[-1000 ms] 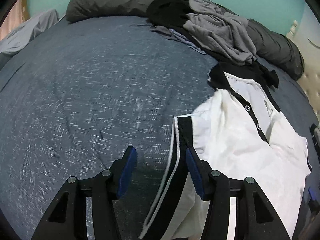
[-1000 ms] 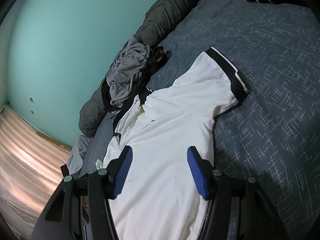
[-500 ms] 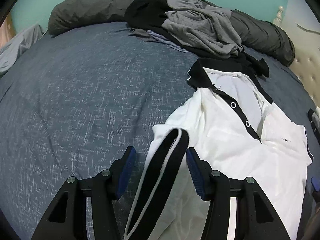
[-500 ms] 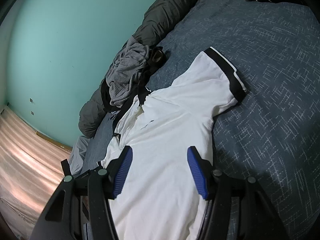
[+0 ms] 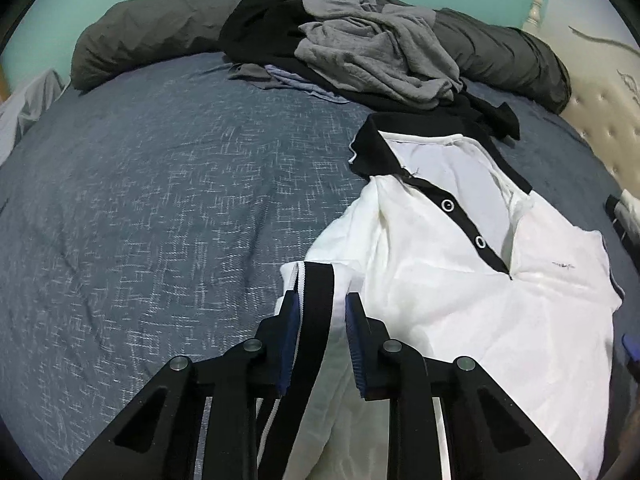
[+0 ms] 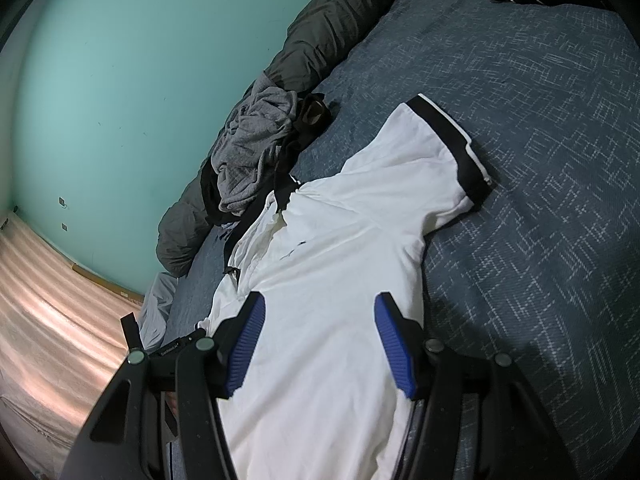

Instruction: Fold clothes

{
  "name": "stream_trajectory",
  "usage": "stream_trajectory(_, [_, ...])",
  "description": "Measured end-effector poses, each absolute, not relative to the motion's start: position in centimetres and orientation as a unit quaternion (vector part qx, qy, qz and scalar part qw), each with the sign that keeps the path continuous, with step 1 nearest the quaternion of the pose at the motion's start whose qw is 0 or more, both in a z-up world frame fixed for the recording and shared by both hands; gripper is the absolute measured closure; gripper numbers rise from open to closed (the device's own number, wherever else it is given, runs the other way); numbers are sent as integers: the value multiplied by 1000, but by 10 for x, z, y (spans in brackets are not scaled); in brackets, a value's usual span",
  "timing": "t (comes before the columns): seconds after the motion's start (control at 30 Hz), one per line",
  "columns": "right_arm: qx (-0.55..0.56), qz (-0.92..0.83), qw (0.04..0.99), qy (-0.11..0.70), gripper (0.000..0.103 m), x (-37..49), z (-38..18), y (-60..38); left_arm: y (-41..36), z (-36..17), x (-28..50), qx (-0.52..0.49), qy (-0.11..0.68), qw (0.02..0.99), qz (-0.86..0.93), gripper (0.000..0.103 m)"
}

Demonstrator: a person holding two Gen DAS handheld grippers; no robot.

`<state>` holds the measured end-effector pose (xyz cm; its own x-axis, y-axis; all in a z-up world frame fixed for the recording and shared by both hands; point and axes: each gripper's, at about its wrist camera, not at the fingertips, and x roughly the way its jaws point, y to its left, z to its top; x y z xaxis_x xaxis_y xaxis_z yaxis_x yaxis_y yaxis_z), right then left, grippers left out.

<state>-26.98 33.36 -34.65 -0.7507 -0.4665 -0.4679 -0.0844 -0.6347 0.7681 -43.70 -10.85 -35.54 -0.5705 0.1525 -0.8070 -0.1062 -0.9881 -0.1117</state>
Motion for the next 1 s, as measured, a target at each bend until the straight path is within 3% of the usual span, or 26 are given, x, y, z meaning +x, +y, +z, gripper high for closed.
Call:
stream_trajectory(0.4, [336, -838, 113, -415, 45, -270, -348, 334, -119, -349, -441, -454, -44, 72, 887, 78])
stream_trajectory(0.5, [335, -839, 112, -415, 45, -270, -348, 335, -118, -348, -440, -453, -41, 71, 888, 94])
stream_trajectory(0.57, [335, -838, 112, -415, 45, -270, -348, 335, -121, -345, -438, -447, -42, 65, 891, 96])
stream_trajectory(1.0, [332, -837, 116, -419, 45, -270, -345, 334, -217, -302, -405, -412, -118, -41, 903, 98])
